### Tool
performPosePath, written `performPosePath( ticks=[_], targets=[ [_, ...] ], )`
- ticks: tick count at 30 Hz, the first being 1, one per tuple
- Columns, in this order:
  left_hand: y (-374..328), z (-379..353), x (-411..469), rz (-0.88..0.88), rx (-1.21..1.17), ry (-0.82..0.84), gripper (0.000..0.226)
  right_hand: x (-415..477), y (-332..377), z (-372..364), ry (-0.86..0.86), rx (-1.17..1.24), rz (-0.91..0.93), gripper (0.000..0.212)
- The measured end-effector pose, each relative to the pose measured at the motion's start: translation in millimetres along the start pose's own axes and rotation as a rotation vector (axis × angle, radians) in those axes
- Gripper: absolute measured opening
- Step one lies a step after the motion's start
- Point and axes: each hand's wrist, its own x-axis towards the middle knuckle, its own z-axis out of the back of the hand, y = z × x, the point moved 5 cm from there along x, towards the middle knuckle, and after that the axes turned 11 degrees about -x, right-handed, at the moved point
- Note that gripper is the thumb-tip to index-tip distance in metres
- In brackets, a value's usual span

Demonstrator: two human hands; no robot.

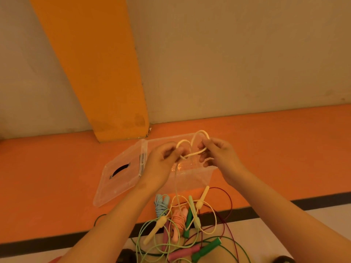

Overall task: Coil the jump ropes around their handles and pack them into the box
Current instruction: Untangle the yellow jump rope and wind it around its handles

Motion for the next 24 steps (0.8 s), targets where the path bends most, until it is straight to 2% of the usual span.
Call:
performPosePath(
  ticks=[6, 11, 13, 14, 18, 20, 24],
  targets=[
    [-5, 24, 7, 0.015, -0.293, -0.238, 0.023, 4, -12, 13, -0.090, -0.051, -0.077, 0.018],
    [-8, 28, 9, 0.086, -0.568, -0.340, 0.022, 5, -15, 18, -0.156, -0.045, -0.104, 0.007],
    [-7, 27, 10, 0.132, -0.657, -0.345, 0.023, 4, -10, 18, -0.168, -0.031, -0.080, 0.009],
    [-7, 27, 10, 0.140, -0.620, -0.318, 0.022, 3, -5, 18, -0.159, -0.008, -0.061, 0.012],
    [-10, 10, 7, 0.212, -0.122, -0.018, 0.019, 1, 20, 22, -0.038, 0.077, 0.022, 0.017],
    [-6, -3, 4, 0.262, 0.045, 0.082, 0.021, -2, 30, 26, 0.022, 0.133, 0.034, 0.018],
    [-9, -14, 5, 0.194, 0.122, 0.106, 0.019, -11, 38, 24, 0.101, 0.179, 0.030, 0.017]
  ],
)
